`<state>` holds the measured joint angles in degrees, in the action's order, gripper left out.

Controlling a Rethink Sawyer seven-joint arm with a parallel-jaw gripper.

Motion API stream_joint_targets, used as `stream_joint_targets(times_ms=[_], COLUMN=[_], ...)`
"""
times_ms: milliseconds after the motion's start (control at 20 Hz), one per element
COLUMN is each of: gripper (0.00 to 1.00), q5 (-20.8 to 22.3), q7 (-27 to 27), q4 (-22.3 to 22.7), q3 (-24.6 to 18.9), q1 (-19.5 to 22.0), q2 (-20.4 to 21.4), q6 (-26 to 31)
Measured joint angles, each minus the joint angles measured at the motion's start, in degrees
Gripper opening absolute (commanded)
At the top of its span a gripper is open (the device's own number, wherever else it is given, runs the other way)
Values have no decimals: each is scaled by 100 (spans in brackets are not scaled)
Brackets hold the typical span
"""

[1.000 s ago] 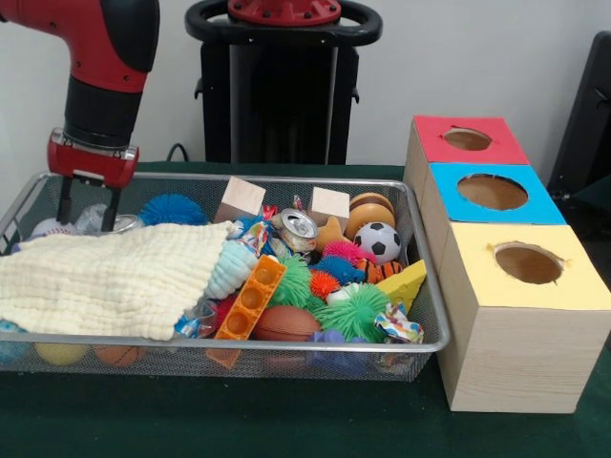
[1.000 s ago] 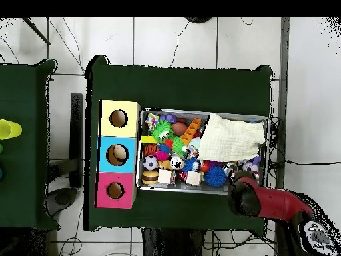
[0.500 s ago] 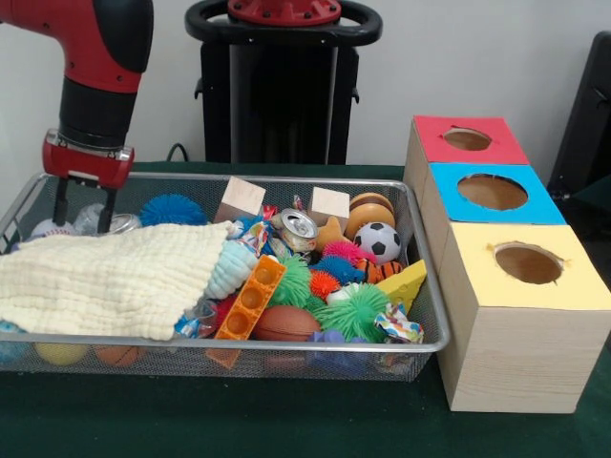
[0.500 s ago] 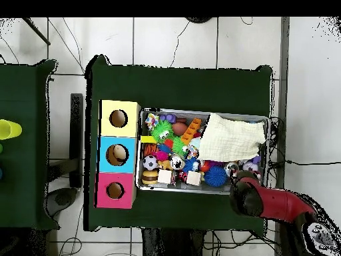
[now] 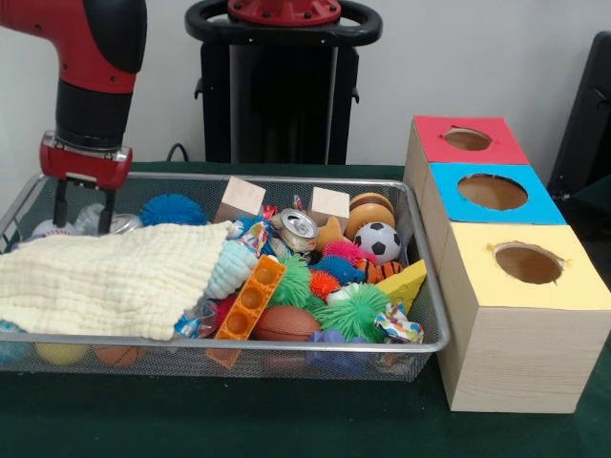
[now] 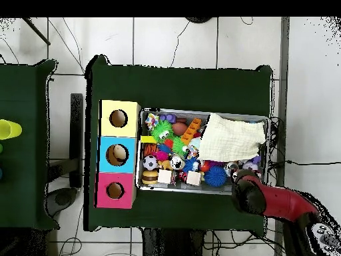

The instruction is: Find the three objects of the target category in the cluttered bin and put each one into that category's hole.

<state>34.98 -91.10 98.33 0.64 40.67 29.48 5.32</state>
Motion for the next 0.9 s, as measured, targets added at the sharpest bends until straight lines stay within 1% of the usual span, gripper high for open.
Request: stream_joint_targets(times_ms=[900], gripper=[100], q5=[0], q7=[0], q4=[0], q3=[-276], q1=[130], q2=[59], q6=[515])
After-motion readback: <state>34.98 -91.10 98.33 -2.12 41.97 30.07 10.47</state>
